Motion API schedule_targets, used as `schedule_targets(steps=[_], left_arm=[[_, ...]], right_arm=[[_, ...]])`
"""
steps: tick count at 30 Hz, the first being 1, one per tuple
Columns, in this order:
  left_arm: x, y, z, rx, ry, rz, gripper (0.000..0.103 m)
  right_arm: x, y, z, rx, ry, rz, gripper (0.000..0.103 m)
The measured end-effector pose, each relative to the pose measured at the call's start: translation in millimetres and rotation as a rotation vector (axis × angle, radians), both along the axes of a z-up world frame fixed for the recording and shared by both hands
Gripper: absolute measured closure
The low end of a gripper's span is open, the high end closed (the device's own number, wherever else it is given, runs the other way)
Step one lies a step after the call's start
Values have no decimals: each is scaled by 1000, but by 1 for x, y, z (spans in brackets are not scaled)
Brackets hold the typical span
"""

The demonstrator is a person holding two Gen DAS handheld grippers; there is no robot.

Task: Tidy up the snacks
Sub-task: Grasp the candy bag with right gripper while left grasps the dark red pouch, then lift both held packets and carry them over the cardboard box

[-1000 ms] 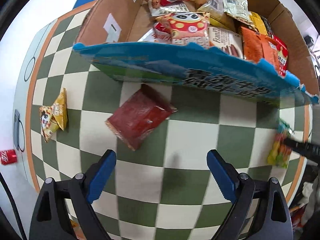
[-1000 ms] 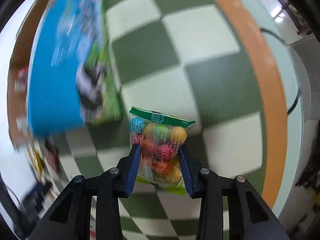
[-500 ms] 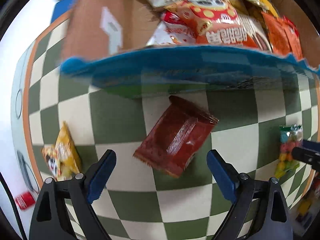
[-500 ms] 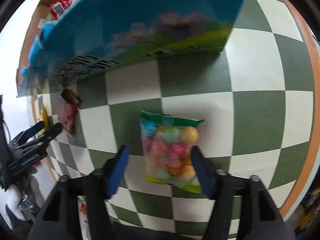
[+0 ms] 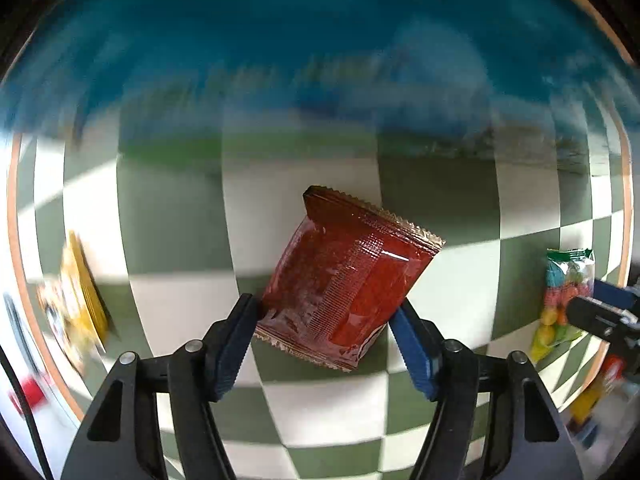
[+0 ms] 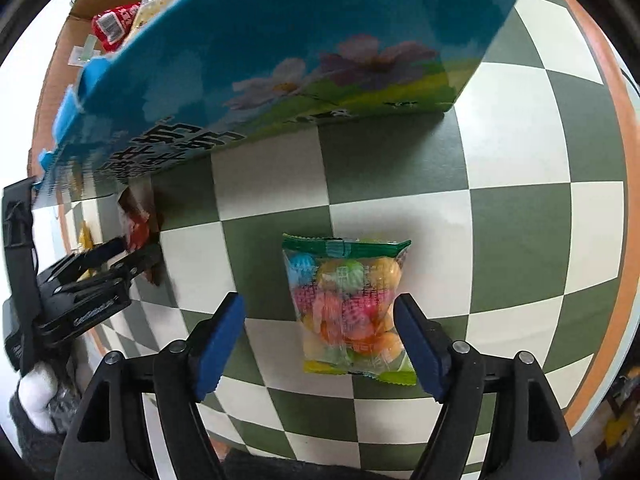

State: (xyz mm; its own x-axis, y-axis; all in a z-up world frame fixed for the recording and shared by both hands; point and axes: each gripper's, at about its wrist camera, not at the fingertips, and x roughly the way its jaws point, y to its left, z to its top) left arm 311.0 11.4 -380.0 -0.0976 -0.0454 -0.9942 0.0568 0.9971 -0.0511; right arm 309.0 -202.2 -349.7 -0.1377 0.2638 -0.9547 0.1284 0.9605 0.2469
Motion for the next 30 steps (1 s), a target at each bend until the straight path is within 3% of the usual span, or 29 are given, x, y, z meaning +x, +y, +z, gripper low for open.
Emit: schedule_targets(steps=[5, 15, 16, 17, 18, 24, 30], left_arm=[[-19, 6, -2, -20, 57, 113, 42], [-22, -12, -12, 31, 55, 71, 40], [-23, -32, -7, 31, 49, 70, 41], [-25, -31, -6, 31, 43, 70, 42], [-27, -34, -5, 33, 38, 70, 44], [-38, -39, 7, -7, 19, 94, 49], [-45, -60, 39, -49, -31, 88, 49]], right_arm=[[-5, 13, -12, -40, 28, 29, 18], [-8, 33, -25, -133, 22, 64, 20], [-10, 36, -24, -153, 8, 79, 28], [-12, 41, -21, -194, -17, 100, 44], [-15, 46, -18, -213, -42, 118, 47], [-28, 44, -14, -131, -43, 84, 51], [-42, 38, 0, -40, -52, 41, 52]])
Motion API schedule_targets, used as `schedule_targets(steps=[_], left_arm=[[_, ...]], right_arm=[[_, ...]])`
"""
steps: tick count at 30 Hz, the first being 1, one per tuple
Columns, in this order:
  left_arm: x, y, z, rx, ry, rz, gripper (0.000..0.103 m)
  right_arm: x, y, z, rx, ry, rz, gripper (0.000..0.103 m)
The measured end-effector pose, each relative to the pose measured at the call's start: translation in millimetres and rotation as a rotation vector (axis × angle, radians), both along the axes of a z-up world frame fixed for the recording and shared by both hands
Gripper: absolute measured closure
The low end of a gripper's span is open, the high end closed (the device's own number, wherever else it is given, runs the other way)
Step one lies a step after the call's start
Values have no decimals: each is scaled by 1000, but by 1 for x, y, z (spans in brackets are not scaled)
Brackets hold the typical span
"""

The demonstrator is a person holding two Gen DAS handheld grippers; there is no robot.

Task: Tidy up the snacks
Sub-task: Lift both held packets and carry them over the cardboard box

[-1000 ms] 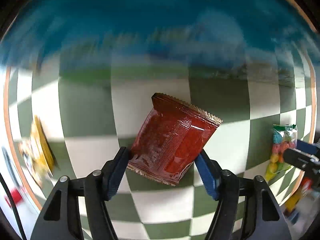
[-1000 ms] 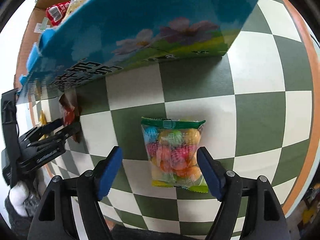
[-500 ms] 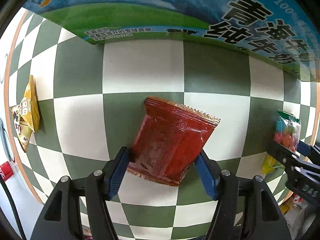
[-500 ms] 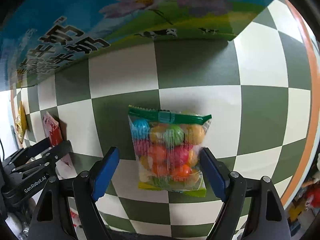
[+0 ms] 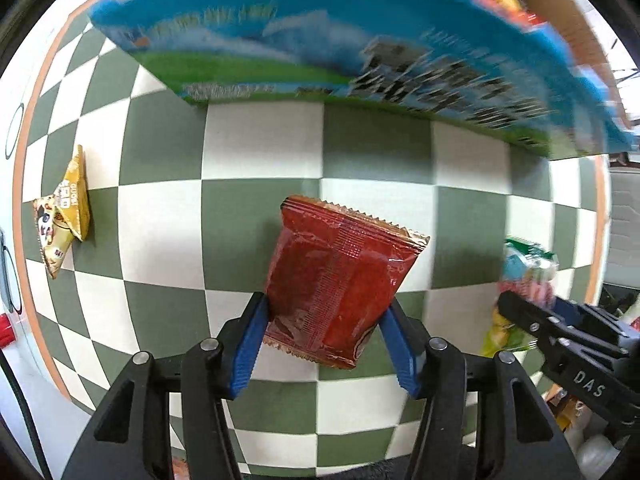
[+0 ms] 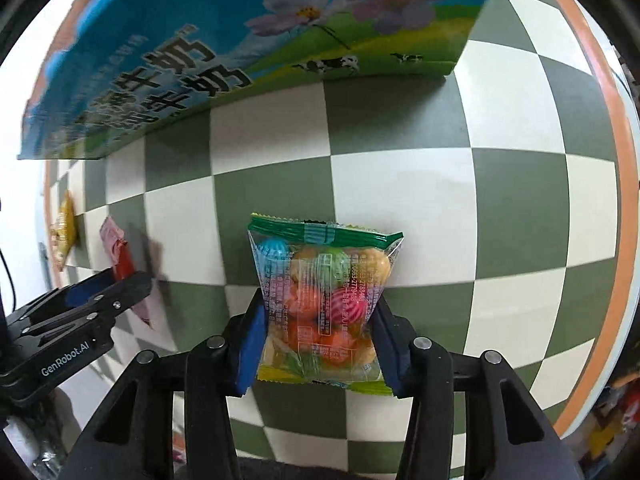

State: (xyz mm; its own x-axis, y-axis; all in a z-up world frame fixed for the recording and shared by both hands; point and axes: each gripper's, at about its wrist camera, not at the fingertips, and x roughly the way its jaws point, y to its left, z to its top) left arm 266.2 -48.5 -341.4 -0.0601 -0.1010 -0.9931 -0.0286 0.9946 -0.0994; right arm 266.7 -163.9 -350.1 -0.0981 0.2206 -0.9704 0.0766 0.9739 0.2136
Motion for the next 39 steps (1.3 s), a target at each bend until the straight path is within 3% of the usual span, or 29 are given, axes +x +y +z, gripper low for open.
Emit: schedule_targets(steps=[6, 10, 14, 18, 21, 24, 28, 37, 39], left_arm=[[5, -12, 59, -81, -90, -10, 49], [16, -16, 115, -139, -164, -13, 49], [40, -9, 147, -165, -225, -18, 49], [79, 8, 163, -147, -247, -13, 49], [105, 17, 159, -110, -237, -14, 49], [132, 30, 145, -72, -203, -5, 49], [156, 43, 125, -28, -166, 10, 49], [169, 53, 91, -10, -66, 22, 48], [169, 54, 89, -18, -55, 30, 47]], right_arm=[[-7, -5, 44, 83, -46, -6, 52], [-5, -11, 87, 149, -97, -26, 52], [10, -36, 138, 201, -180, -50, 52], [38, -45, 182, 222, -272, -64, 52], [65, -48, 202, 196, -326, -56, 52], [96, -49, 209, 168, -343, -46, 52], [129, -47, 197, 115, -335, -39, 52], [151, -51, 144, 124, -212, -88, 51], [152, -52, 136, 126, -189, -92, 43]])
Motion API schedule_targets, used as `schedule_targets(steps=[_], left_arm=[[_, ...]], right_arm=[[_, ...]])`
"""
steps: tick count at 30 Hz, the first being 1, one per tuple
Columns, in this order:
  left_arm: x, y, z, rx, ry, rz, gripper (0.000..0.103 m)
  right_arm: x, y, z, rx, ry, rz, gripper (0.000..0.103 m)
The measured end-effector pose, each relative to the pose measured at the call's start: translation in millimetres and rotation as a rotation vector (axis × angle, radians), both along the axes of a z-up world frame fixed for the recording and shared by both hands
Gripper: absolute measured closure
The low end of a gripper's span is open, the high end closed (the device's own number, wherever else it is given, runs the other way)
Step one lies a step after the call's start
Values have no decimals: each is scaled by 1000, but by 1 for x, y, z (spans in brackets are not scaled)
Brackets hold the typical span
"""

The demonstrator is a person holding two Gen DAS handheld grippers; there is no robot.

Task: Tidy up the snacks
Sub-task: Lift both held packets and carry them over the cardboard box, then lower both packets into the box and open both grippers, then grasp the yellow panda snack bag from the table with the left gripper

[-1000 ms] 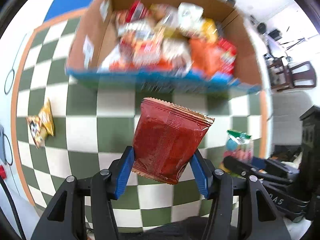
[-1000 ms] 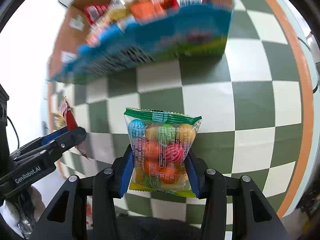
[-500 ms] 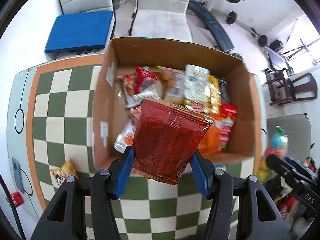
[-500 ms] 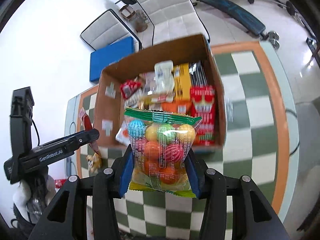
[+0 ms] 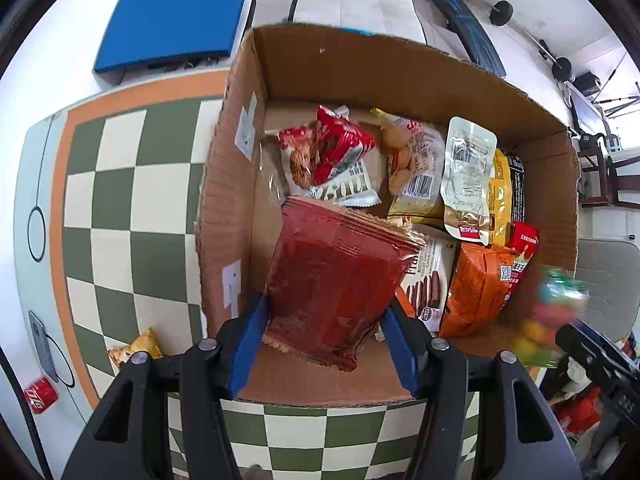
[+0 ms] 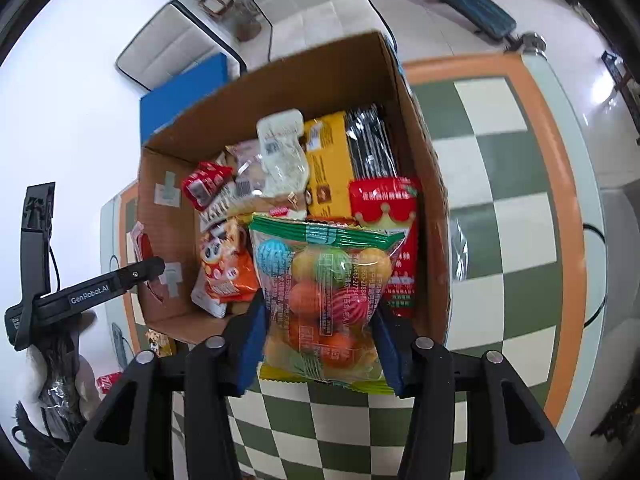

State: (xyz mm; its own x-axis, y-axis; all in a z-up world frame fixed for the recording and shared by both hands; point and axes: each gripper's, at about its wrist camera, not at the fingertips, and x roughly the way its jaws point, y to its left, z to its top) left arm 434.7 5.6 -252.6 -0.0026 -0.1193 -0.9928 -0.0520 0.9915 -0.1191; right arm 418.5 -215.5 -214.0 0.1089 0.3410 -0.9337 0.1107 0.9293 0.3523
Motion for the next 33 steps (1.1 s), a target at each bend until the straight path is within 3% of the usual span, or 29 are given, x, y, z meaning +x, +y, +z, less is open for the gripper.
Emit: schedule_targets(steps=[1, 2, 3, 4, 16, 18, 21, 25, 29, 33], left_arm=[[0, 0, 0, 2, 2, -1, 45], [0, -1, 0, 5, 2, -5, 29], [-1, -3, 0, 4, -4, -9, 14], [-2, -3, 2, 5, -9, -11, 13], [-21, -10, 33, -10, -84, -18, 13], [-29, -9, 44, 5, -149, -23, 13], [-43, -8, 59, 90, -246, -49, 13], [-64, 8, 69, 113, -307, -10, 13], [-85, 31, 65, 134, -312, 20, 13], [-103, 59, 35, 195, -232, 7, 13]], right_arm=[[-1, -2, -2, 5, 7, -5, 29], [-1, -2, -2, 8, 7, -7, 21], [-2, -5, -1, 11, 1, -17, 20], [-3, -6, 1, 14, -2, -21, 19], [-11, 3, 30, -46, -76, -5, 9], [-14, 7, 35, -62, -108, 2, 8], [-18, 17, 39, -120, -149, 28, 7], [-25, 24, 34, -76, -138, 18, 7], [-35, 38, 26, -103, -147, 8, 7], [-38, 59, 10, -103, -114, 38, 7]])
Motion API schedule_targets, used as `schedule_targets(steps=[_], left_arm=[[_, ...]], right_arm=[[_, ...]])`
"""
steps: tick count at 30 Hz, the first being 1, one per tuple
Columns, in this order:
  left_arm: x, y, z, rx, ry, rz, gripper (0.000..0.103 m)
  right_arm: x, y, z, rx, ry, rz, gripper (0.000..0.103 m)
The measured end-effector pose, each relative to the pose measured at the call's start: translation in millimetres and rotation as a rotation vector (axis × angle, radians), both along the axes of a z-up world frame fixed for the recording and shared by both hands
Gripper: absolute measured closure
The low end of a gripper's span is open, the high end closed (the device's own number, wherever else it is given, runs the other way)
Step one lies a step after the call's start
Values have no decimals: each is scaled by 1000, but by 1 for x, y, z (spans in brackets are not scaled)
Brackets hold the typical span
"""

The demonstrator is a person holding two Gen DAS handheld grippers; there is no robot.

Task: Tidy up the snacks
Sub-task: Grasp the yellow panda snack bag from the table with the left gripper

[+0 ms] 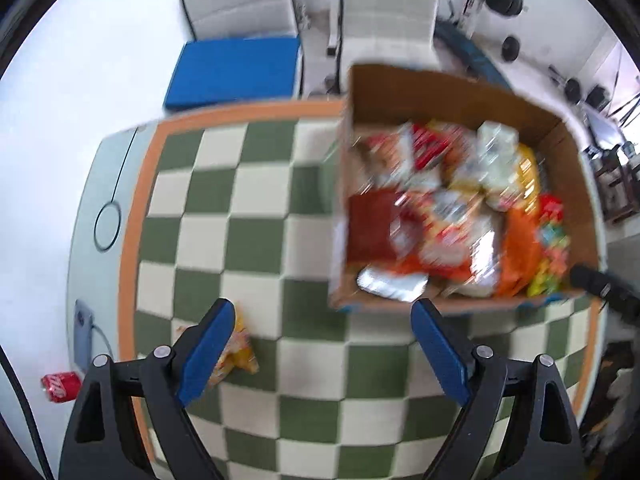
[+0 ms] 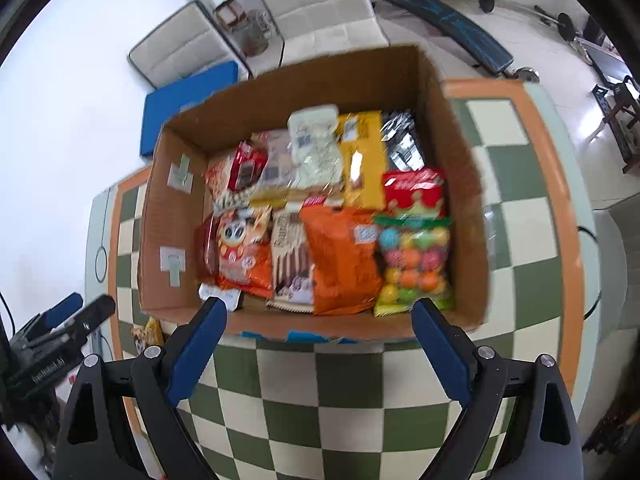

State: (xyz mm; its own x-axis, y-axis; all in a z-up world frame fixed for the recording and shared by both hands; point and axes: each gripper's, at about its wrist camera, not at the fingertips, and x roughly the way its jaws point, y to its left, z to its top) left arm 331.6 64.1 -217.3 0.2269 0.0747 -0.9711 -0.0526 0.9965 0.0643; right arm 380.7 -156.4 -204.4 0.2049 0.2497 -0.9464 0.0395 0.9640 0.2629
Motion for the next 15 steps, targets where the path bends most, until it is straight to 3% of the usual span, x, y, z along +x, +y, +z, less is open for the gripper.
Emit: schedule_targets(steps=[6, 10, 15], left_arm=[[-19, 56, -63, 19, 184, 97, 13], [-33, 108, -97, -117, 262, 296, 13], [-45, 159, -120, -306, 263, 506, 13]], right_arm=[[5, 40, -24, 12, 60, 28, 7], [8, 61, -33, 37, 79, 21, 7], [6, 97, -33, 54, 76, 81, 7]])
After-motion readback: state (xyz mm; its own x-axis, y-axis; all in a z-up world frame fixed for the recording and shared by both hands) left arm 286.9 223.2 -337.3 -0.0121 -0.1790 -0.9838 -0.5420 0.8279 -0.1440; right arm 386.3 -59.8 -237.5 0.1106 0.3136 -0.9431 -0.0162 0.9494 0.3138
